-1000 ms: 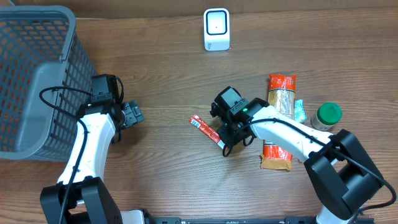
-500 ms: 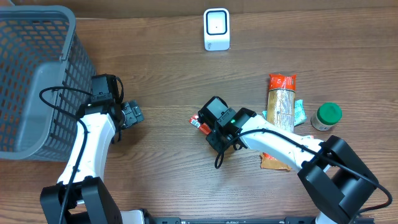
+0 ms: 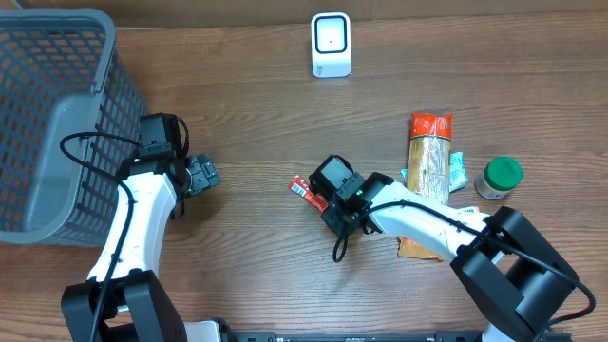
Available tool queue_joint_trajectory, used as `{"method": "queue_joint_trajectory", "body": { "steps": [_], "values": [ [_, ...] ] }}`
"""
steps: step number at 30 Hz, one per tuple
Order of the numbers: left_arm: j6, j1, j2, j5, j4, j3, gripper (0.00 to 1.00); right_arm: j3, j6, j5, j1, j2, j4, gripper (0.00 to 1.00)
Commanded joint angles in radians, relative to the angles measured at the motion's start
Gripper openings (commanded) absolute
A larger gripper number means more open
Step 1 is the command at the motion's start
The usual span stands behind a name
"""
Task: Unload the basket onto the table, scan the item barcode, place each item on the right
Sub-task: 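Lift the red stick packet and carry it up to the scanner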
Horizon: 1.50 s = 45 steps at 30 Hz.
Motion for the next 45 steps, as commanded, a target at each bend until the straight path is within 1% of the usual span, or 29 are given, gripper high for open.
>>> {"method": "queue_joint_trajectory", "body": {
  "steps": [1, 2, 3, 6, 7, 12, 15, 18, 22, 27, 30, 32, 35, 40, 43, 45],
  "values": [
    [0.008, -0.003, -0.004, 0.007, 0.003, 0.018, 1.00, -0.028, -0.007, 0.056, -0.003, 0.000, 0.016, 0.29],
    [0.008, -0.003, -0.004, 0.007, 0.003, 0.018, 1.00, -0.033, -0.007, 0.056, -0.004, 0.000, 0.022, 0.28],
    [0.008, -0.003, -0.004, 0.007, 0.003, 0.018, 1.00, -0.036, -0.006, 0.055, -0.005, 0.000, 0.026, 0.24],
    [0.008, -0.003, -0.004, 0.007, 0.003, 0.018, 1.00, -0.036, -0.006, 0.055, -0.005, 0.000, 0.023, 0.05],
    [0.008, -0.003, -0.004, 0.007, 0.003, 0.018, 1.00, -0.034, -0.006, 0.055, -0.005, -0.001, 0.019, 0.04],
    [0.008, -0.003, -0.004, 0.007, 0.003, 0.018, 1.00, 0.023, -0.002, 0.055, -0.005, -0.050, -0.074, 0.04],
    [0.008, -0.003, -0.004, 0.007, 0.003, 0.018, 1.00, 0.051, -0.003, 0.055, -0.005, -0.151, -0.114, 0.04],
    [0.008, -0.003, -0.004, 0.007, 0.003, 0.018, 1.00, 0.054, -0.012, 0.055, -0.005, -0.315, -0.136, 0.04],
    [0.008, -0.003, -0.004, 0.007, 0.003, 0.018, 1.00, 0.053, -0.080, 0.030, -0.005, -0.477, -0.201, 0.04],
    [0.008, -0.003, -0.004, 0.007, 0.003, 0.018, 1.00, 0.053, -0.217, -0.132, -0.005, -0.634, -0.264, 0.04],
    [0.008, -0.003, -0.004, 0.007, 0.003, 0.018, 1.00, 0.053, -0.216, -0.135, -0.007, -0.671, -0.253, 0.04],
    [0.008, -0.003, -0.004, 0.007, 0.003, 0.018, 1.00, 0.053, -0.204, -0.088, -0.011, -0.674, -0.251, 0.04],
    [0.008, -0.003, -0.004, 0.007, 0.003, 0.018, 1.00, 0.053, -0.148, -0.011, -0.014, -0.672, -0.262, 0.04],
    [0.008, -0.003, -0.004, 0.007, 0.003, 0.018, 1.00, 0.053, -0.179, -0.002, -0.014, -0.672, -0.241, 0.04],
    [0.008, -0.003, -0.004, 0.007, 0.003, 0.018, 1.00, 0.061, -0.164, 0.038, -0.016, -0.672, -0.194, 0.04],
    [0.008, -0.003, -0.004, 0.007, 0.003, 0.018, 1.00, 0.095, -0.163, 0.056, -0.028, -0.665, -0.201, 0.03]
  ]
}}
